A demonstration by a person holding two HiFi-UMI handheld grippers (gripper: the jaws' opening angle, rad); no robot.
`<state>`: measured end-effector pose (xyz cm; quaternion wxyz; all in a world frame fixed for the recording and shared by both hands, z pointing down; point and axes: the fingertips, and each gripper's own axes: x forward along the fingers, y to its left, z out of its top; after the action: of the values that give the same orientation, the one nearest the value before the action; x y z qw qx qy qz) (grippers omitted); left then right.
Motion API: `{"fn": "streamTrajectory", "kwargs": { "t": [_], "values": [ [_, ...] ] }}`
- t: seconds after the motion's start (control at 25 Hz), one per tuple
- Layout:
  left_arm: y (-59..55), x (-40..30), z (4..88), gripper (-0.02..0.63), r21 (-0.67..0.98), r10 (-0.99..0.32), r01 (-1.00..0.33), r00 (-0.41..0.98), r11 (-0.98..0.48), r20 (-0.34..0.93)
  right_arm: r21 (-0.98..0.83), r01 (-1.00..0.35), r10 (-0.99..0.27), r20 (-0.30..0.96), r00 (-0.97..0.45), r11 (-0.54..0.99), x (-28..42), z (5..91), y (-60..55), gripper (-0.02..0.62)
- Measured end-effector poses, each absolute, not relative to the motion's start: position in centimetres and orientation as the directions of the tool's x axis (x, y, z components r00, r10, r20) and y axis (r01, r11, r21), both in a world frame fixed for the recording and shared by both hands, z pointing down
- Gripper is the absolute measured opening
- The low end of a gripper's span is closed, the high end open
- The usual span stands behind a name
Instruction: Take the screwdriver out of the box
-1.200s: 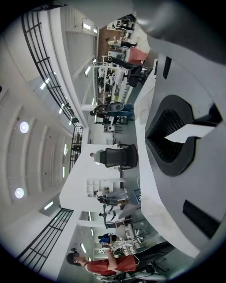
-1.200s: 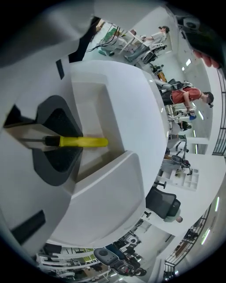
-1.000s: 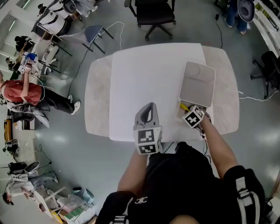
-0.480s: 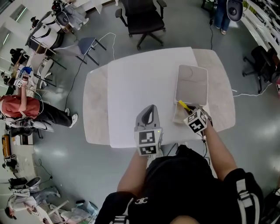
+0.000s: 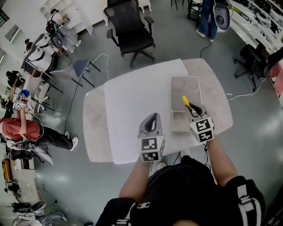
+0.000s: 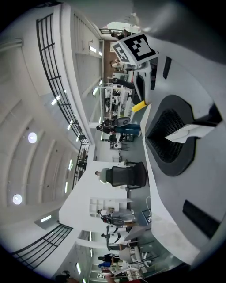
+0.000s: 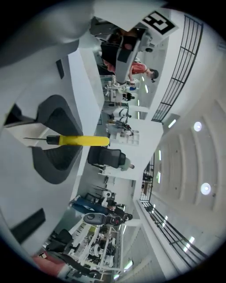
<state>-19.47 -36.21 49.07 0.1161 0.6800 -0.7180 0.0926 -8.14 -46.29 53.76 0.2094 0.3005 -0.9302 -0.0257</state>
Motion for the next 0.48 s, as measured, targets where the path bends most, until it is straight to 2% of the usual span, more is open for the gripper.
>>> {"fn": "streamTrajectory", "kwargs": {
  "t": [0.2, 0.48],
  "values": [
    [-37.6, -17.0, 48.0, 0.014, 0.024, -0.966, -1.0, 0.015, -0.009, 0.258, 0.168, -0.663, -0.683, 0.207, -0.7, 0.73, -4.7, 48.6, -47.0, 0.044],
    [-39.6, -14.2, 46.6, 0.014, 0.032, -0.98, -0.996, 0.085, -0.081, 0.179, 0.159, -0.789, -0.804, 0.059, -0.592, 0.593, 0.6, 44.5, -47.9, 0.044]
  ]
}}
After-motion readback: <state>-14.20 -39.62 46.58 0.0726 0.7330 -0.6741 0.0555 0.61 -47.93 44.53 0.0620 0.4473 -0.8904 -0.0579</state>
